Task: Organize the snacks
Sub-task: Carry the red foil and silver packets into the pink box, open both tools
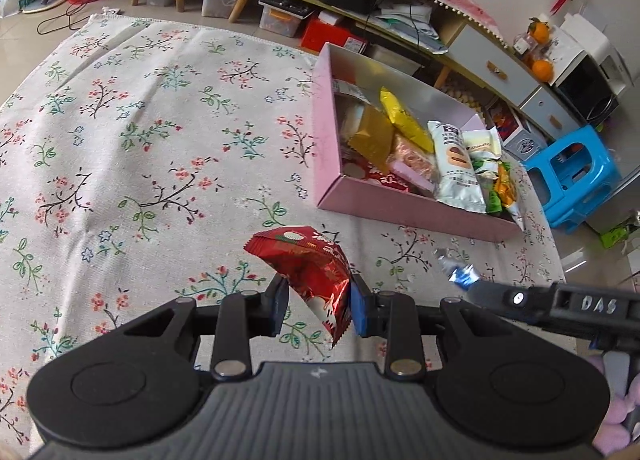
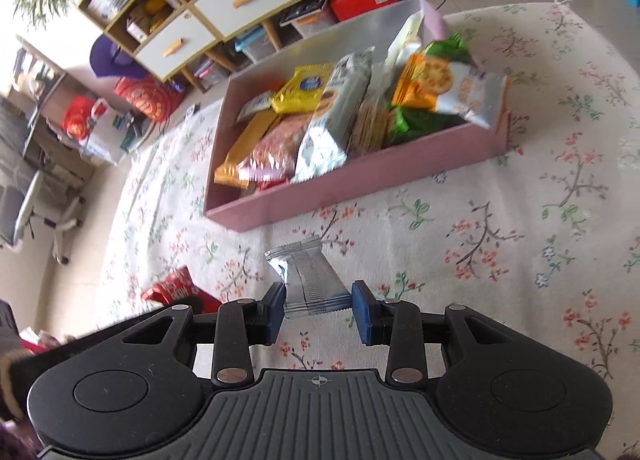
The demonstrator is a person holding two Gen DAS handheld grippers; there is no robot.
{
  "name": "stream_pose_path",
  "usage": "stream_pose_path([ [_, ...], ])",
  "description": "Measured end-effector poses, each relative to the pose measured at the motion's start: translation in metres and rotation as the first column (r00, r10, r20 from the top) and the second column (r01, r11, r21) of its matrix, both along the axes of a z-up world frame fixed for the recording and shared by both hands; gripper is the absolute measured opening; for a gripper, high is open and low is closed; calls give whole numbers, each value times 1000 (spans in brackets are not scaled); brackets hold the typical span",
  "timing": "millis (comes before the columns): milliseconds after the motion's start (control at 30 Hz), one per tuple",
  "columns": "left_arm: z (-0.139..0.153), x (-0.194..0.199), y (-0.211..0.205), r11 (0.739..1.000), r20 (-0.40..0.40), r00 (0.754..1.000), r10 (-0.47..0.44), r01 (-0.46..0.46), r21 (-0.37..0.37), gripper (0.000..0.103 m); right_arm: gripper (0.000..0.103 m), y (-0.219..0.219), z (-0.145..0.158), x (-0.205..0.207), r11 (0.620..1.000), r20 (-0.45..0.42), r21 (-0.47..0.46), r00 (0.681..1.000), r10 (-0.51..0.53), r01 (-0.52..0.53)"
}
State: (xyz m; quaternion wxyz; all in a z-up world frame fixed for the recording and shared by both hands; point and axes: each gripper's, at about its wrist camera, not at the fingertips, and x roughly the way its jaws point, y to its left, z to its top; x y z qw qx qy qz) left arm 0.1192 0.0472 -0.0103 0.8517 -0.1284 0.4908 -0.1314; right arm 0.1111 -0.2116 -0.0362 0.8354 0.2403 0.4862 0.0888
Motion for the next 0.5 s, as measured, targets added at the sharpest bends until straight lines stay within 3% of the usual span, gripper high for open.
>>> stream_pose_path([
  [267, 3, -2, -10, 1000, 7, 1000, -12, 12, -21, 29, 34, -26, 20, 5, 994, 66, 70, 994, -91, 87],
  [500, 4, -4, -26, 998, 7, 999, -47, 47, -37, 29, 34, -53, 26, 26, 966, 122, 167, 969, -216, 195],
])
